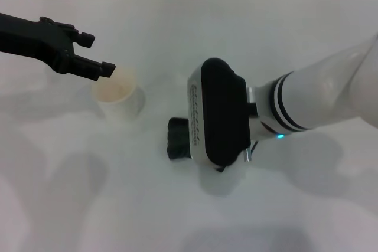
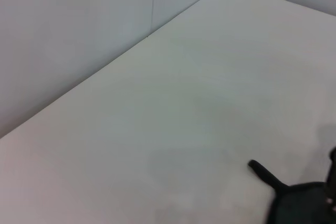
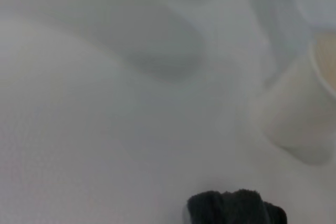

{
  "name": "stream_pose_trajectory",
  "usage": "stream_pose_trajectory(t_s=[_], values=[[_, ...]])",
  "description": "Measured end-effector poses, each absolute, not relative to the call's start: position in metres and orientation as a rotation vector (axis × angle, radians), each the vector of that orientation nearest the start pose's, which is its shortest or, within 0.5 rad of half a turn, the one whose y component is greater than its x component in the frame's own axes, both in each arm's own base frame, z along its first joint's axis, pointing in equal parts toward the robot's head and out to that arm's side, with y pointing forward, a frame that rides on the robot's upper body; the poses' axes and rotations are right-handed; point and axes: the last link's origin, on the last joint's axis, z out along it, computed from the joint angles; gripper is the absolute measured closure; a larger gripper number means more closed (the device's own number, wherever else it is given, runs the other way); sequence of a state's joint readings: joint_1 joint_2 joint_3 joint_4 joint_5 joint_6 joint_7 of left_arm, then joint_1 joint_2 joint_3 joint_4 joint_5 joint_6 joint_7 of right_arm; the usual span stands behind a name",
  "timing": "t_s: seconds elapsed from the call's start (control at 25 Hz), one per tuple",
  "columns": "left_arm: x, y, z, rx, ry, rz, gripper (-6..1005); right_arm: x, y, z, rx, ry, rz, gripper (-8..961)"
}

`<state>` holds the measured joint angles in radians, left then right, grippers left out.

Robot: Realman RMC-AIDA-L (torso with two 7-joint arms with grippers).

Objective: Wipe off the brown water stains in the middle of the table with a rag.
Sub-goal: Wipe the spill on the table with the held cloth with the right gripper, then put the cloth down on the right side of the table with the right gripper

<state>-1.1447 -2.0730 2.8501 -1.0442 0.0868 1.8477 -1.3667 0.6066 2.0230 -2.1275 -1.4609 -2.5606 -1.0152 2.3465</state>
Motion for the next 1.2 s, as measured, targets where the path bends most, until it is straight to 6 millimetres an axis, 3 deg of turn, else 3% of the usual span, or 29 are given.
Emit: stream_pose_trajectory(t_s=[0.2, 0.44, 0.6, 0.64, 1.04, 1.2], values=[[-0.212, 0.386, 0.081, -2.785, -0.608, -0.099, 109, 0.106, 0.309, -0.11, -2.77, -0.374, -0.468, 847], [-0.211, 0.386, 0.081, -2.786, -0.606, -0.101, 107, 0.124, 0.334, -0.097, -2.7, -0.249, -0.504, 843], [-0.213, 0.386, 0.081, -2.781, -0.61, -0.098, 107, 0.138, 0.346, -0.08, -2.666, -0.117, -0.496, 839], [-0.213, 0.386, 0.082, -2.779, -0.61, -0.097, 107, 0.147, 0.352, -0.066, -2.634, -0.032, -0.482, 839], [-0.212, 0.389, 0.082, -2.77, -0.602, -0.091, 108, 0.186, 0.37, -0.011, -2.517, 0.278, -0.478, 831], [-0.211, 0.39, 0.082, -2.768, -0.596, -0.089, 108, 0.195, 0.379, -0.002, -2.458, 0.324, -0.433, 828]])
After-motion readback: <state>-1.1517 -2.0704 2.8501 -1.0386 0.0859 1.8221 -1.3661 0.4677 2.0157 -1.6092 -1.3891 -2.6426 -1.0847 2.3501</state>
